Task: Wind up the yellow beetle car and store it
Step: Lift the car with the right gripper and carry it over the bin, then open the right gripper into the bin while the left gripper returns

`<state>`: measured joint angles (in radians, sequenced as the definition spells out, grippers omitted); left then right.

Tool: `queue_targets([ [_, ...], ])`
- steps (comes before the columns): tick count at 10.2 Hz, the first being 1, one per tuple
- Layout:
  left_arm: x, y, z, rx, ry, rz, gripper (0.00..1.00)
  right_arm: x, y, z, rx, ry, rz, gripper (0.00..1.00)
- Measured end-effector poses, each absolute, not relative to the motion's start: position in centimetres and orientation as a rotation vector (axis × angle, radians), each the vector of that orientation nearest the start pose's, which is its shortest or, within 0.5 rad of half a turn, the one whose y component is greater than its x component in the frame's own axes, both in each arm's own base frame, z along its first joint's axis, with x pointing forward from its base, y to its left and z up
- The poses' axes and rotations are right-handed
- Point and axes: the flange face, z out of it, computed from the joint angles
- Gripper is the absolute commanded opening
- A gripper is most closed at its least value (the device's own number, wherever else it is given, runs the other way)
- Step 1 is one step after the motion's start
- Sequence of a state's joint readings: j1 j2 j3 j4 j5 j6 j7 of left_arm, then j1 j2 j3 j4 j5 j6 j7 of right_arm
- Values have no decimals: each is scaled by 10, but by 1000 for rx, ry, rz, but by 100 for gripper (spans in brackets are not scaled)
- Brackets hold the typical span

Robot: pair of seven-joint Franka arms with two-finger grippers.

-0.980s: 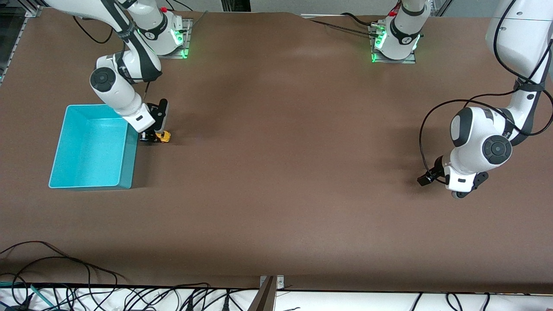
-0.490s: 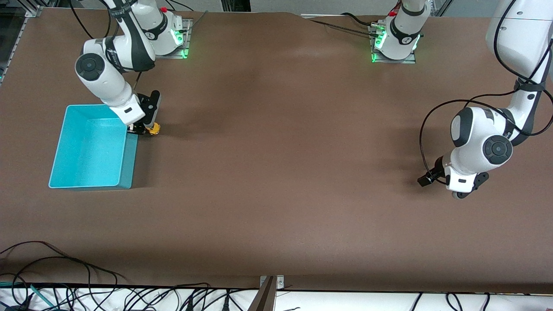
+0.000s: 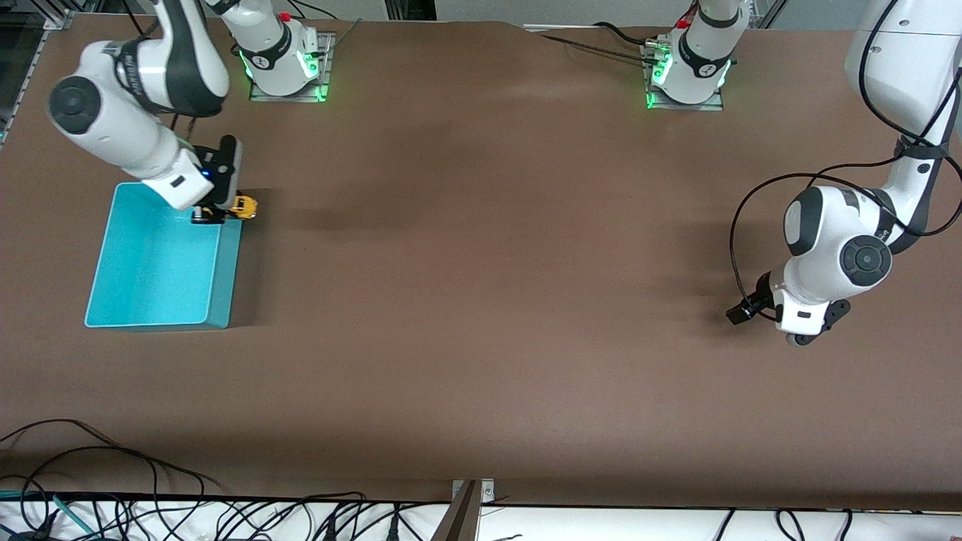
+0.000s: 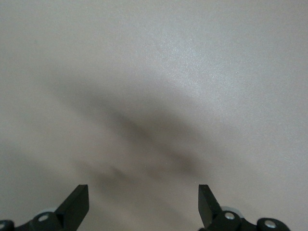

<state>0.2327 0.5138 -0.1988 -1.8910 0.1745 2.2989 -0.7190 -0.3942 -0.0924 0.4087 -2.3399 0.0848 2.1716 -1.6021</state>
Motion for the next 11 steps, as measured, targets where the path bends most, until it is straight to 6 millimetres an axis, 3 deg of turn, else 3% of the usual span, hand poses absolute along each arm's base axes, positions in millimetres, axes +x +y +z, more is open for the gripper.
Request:
queue_targets([
  [2, 623, 30, 229, -2923, -981, 120, 100, 488, -47, 364, -2120, -2194, 26, 0],
  [5, 623, 36, 231, -2943, -882, 164, 100, 502, -129, 330, -2006, -2202, -30, 0],
  [8, 625, 37, 235, -2946, -866, 170, 100, 513, -175, 269, -1918, -2140, -73, 0],
  [11, 623, 38, 235, -2967, -762, 209, 100, 502, -191, 234, -1895, -2089, -83, 0],
])
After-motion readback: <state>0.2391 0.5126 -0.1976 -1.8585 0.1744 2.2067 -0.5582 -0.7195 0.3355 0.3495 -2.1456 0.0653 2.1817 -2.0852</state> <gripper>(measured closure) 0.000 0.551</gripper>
